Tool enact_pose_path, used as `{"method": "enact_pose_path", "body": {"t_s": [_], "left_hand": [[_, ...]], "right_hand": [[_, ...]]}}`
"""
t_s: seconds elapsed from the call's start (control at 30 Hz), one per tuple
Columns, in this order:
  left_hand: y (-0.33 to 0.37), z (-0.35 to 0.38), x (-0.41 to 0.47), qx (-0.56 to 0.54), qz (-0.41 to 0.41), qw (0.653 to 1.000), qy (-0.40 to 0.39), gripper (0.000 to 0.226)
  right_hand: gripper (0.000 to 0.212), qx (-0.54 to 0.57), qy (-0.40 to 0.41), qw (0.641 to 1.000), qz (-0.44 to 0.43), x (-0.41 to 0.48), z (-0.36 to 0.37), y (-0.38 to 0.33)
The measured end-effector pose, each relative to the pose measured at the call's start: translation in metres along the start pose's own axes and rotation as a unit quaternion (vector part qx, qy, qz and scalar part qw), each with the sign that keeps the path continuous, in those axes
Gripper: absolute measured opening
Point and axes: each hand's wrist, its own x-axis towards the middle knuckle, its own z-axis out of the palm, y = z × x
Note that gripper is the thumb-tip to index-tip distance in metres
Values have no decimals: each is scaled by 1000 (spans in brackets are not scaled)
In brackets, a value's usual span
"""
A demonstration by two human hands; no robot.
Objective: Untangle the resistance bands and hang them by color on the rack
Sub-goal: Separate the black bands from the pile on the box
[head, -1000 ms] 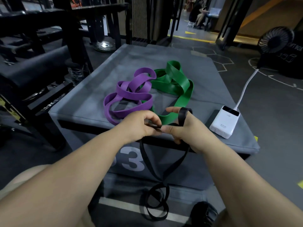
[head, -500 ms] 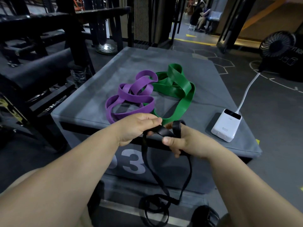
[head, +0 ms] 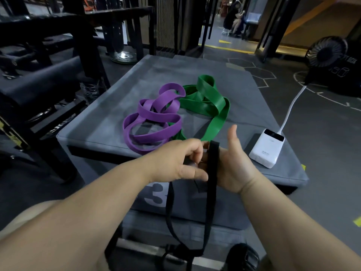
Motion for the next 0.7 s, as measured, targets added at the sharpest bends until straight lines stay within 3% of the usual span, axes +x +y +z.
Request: {"method": "enact_pose_path", "body": {"t_s": [0.07,0.23,0.3,0.43,0.5,0.6,0.7], "left_hand": [[3,0,-1,2,3,1000,-29,41],[1,-6,-2,22,0,995,-94,50],[-1,-4,0,43,10,997,-69,49],[-4,1,6,26,37,997,54,51],[-8,2,8,13,44,995,91,52],[-17,4,10,-44,48,991,120,51],[-25,5,11,-33,66,991,115,60]], "right_hand": [[128,36,21,999,9,0,1,1],[97,30,43,998,31,-3,13,2],[98,22,44,998,33,-2,16,3],[95,38,15,997,73,-2,27,7],[83,55,-2,995,88,-4,35,11],[60,79,-28,992,95,-6,42,11],[52,85,-43,990,104,-7,40,9]]}}
